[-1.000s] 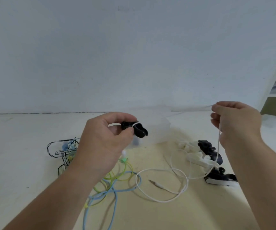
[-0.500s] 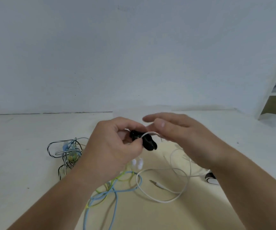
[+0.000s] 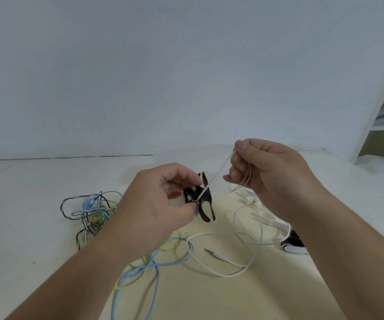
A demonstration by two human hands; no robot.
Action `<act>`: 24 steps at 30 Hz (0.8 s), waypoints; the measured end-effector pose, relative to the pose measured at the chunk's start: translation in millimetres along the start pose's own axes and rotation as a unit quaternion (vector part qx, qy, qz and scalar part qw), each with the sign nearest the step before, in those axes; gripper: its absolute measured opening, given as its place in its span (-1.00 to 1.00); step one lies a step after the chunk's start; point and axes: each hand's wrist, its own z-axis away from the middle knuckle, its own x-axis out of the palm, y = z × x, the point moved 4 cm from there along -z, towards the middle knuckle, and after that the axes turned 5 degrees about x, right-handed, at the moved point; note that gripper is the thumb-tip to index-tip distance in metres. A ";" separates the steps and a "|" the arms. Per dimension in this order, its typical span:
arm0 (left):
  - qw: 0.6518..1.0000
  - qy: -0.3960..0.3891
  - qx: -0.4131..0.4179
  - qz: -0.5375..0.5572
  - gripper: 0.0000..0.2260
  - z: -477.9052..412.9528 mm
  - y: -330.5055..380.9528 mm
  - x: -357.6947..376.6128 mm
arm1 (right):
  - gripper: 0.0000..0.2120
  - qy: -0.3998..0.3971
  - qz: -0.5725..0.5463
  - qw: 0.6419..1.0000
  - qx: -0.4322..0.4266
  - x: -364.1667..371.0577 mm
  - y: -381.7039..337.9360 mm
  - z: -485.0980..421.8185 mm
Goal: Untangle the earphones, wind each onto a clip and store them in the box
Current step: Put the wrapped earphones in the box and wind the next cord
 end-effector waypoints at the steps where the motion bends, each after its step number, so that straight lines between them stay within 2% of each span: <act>1: 1.000 -0.004 0.003 -0.004 -0.70 0.2 -0.1 0.7 | -0.71 -0.007 0.004 1.000 0.005 1.2 1.0 0.3; 5: 0.999 -0.012 0.009 -0.041 -0.60 0.3 -2.4 3.9 | -0.71 -0.020 0.012 1.000 0.015 2.6 1.2 0.4; 7: 0.998 -0.017 0.029 -0.045 -0.61 0.2 0.1 5.3 | -0.71 -0.010 0.017 1.000 0.022 0.6 2.5 -1.0; 10: 0.998 -0.025 0.048 -0.017 -0.69 1.2 4.5 7.8 | -0.72 0.024 0.060 0.997 0.035 -4.0 8.8 -3.3; 15: 0.997 -0.029 0.059 0.033 -0.70 0.7 6.6 8.5 | -0.72 0.054 0.104 0.991 0.060 -8.2 18.6 -5.8; 17: 0.996 -0.014 0.060 0.065 -0.71 -0.8 6.5 5.8 | -0.70 0.049 0.179 0.980 0.070 -7.5 20.5 -4.9; 19: 0.993 0.014 0.061 0.101 -0.72 -1.8 7.1 2.5 | -0.68 0.016 0.334 0.939 0.078 -2.8 22.2 -1.4; 21: 0.990 0.056 0.061 0.118 -0.73 -2.9 6.2 -1.8 | -0.68 -0.052 0.427 0.899 0.085 9.2 27.7 3.2; 24: 0.984 0.122 0.059 0.118 -0.75 -3.6 1.1 -8.7 | -0.67 -0.169 0.403 0.896 0.077 33.2 39.4 11.1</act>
